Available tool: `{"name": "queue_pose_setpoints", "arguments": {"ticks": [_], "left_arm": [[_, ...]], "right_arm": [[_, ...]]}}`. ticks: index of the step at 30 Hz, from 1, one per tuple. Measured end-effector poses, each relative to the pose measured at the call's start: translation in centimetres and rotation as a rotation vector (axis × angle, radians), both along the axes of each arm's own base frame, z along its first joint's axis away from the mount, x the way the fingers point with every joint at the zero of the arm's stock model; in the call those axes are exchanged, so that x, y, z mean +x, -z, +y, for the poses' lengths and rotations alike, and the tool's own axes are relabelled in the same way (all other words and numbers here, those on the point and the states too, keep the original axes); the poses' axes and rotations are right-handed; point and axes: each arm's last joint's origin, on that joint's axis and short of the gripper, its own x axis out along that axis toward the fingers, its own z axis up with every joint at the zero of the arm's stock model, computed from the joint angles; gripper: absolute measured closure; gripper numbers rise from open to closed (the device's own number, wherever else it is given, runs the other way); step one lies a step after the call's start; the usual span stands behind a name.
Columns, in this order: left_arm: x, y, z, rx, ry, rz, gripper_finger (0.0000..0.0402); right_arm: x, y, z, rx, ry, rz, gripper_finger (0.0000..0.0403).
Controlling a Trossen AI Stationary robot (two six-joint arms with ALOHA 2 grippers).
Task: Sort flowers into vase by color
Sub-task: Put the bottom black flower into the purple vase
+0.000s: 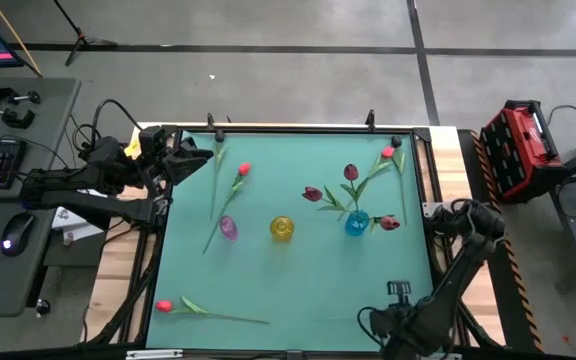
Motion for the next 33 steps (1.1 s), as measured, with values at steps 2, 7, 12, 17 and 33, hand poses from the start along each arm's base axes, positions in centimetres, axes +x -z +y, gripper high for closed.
{"name": "queue_pose_setpoints", "arguments": {"ticks": [2, 7, 12, 17, 33], "left_arm": [[0.0, 0.0, 0.0, -0.019, 0.007, -0.001, 0.0257], [0.4, 0.1, 0.0, -0.04, 0.016, 0.003, 0.0257], [1.6, 0.4, -0.1, -0.064, 0.062, 0.018, 0.0257], [2.6, 0.4, -0.2, -0.079, 0.129, -0.008, 0.0257], [5.1, 1.5, -0.7, -0.385, 0.344, 0.066, 0.0212]], "right_arm": [[0.3, -2.0, -0.1, -0.023, -0.096, -0.028, 0.04], [2.2, -6.0, -1.3, -0.062, -0.239, -0.151, 0.0402], [5.2, -9.2, -3.3, -0.095, -0.286, -0.31, 0.0402], [7.7, -12.6, -5.4, -0.129, -0.354, -0.474, 0.0402], [13.1, -22.0, -13.3, -1.06, -0.949, -0.558, 0.0403]]}}
